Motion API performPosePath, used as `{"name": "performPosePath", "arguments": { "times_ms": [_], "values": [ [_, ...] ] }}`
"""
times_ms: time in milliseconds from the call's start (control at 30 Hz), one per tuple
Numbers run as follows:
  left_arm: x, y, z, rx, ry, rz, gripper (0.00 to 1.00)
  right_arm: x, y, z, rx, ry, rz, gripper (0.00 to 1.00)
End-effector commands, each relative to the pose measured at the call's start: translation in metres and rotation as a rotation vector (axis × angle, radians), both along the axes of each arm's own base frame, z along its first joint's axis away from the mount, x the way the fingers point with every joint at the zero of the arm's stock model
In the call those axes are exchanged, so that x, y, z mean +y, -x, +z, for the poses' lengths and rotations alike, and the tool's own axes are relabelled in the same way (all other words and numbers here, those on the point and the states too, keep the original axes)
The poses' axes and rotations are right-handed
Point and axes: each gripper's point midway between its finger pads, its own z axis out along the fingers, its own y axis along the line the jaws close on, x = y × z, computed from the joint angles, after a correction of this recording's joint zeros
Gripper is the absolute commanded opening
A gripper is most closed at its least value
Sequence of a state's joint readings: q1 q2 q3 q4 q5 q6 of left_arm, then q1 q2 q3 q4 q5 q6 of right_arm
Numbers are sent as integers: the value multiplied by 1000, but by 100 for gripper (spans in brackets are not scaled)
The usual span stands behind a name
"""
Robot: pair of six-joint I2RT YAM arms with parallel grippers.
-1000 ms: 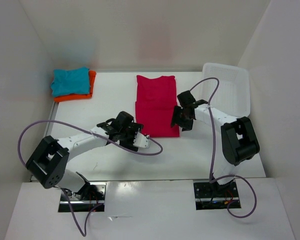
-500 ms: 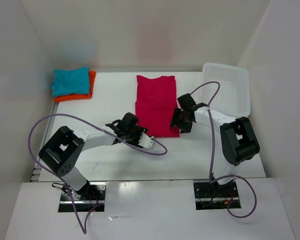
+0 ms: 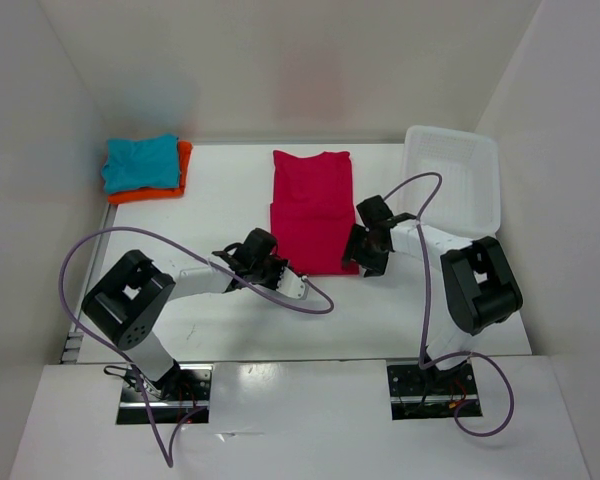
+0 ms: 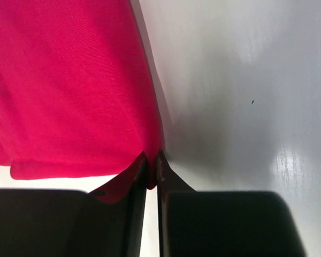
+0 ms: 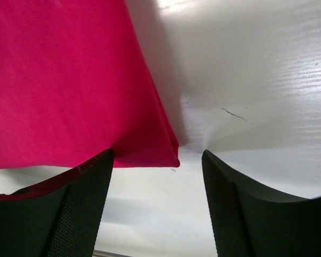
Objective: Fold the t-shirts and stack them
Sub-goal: Fold the folded rectangular tshirt in 1/3 of the way
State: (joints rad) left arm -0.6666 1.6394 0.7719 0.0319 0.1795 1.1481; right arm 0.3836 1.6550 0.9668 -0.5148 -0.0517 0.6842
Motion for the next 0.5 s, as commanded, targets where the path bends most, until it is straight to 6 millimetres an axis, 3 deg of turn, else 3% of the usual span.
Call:
{"name": "performPosePath", "arguments": {
  "times_ms": [0, 200, 400, 467],
  "values": [
    [-4, 8, -8, 40, 11, -17, 15, 4, 0, 9, -36, -30, -18, 70],
    [-6, 6, -5, 43, 23, -3, 4, 11, -8, 8, -55, -69, -52, 58],
    [-5, 11, -5, 63, 25, -3, 1, 12, -7, -11, -34, -70, -70, 47],
    [-7, 11, -2, 66, 39, 0, 1, 13, -5, -17, -21, -76, -66, 37]
  ]
}}
